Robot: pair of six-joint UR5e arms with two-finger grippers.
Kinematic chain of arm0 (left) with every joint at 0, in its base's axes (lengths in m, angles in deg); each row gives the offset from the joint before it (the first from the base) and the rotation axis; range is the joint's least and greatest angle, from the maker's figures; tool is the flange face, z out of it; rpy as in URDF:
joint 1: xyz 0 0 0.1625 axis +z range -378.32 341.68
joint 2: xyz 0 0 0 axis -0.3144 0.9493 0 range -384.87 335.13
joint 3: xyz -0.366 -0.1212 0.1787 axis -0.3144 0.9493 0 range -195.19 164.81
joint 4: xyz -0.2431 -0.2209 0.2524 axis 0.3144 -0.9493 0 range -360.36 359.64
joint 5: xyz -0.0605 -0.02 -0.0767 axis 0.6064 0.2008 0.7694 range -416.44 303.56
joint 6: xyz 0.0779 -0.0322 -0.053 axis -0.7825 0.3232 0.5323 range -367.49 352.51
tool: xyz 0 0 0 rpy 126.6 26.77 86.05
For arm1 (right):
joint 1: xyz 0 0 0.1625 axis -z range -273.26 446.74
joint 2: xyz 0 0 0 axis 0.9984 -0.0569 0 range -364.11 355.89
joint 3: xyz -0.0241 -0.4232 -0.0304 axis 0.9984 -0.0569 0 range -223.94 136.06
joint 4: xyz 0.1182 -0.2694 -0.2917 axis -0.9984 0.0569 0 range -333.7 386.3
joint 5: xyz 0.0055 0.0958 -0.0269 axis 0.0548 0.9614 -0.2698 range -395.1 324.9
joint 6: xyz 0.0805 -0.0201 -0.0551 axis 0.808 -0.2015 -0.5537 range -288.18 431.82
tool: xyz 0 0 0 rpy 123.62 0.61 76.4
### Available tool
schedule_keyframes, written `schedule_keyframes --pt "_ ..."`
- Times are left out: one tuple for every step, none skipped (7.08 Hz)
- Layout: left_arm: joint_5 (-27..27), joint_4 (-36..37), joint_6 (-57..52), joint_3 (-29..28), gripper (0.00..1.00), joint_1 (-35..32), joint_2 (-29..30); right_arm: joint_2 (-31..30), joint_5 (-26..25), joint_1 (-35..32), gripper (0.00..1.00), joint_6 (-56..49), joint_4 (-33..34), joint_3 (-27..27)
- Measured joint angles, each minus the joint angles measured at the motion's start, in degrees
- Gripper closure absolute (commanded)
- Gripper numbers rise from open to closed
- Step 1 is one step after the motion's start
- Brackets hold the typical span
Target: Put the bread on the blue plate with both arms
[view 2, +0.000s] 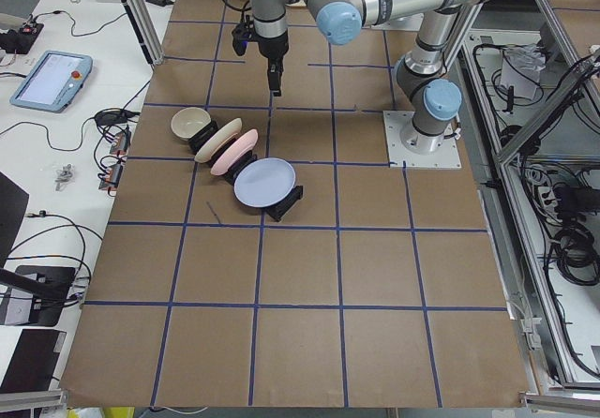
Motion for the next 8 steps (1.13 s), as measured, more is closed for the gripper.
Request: schedule_keyframes --pt "0.22 0.08 -6.40 -0.51 0.00 4.58 1.41 0.86 0.06 0.34 0.05 -1.89 1.40 0.99" --pt "0.37 0.38 -12.32 -1.32 0.00 8.69 3.68 1.64 -0.04 1.59 0.08 -7.04 4.00 3.03" --pt "0.61 1.22 -17.19 -1.79 0.00 12.07 6.14 1.80 -0.21 3.96 0.07 -13.87 7.07 5.58" --pt "1.43 2.61 -21.07 -1.99 0.00 14.69 8.77 1.60 -0.29 7.25 0.07 -20.55 9.29 8.24" --pt "2.59 4.69 -23.94 -2.05 0.00 16.42 11.80 0.88 -0.32 10.74 0.07 -25.15 10.40 11.00" --pt "3.21 7.35 -25.52 -2.07 0.00 17.23 15.02 -0.23 -0.31 13.91 0.07 -28.18 11.55 14.42" --pt "3.55 9.69 -26.18 -2.09 0.00 17.50 17.93 -0.89 -0.26 17.07 0.07 -31.89 14.46 18.81" --pt "4.02 11.42 -26.41 -2.09 0.00 17.53 20.42 -0.96 -0.22 20.76 0.07 -37.02 19.84 24.27"
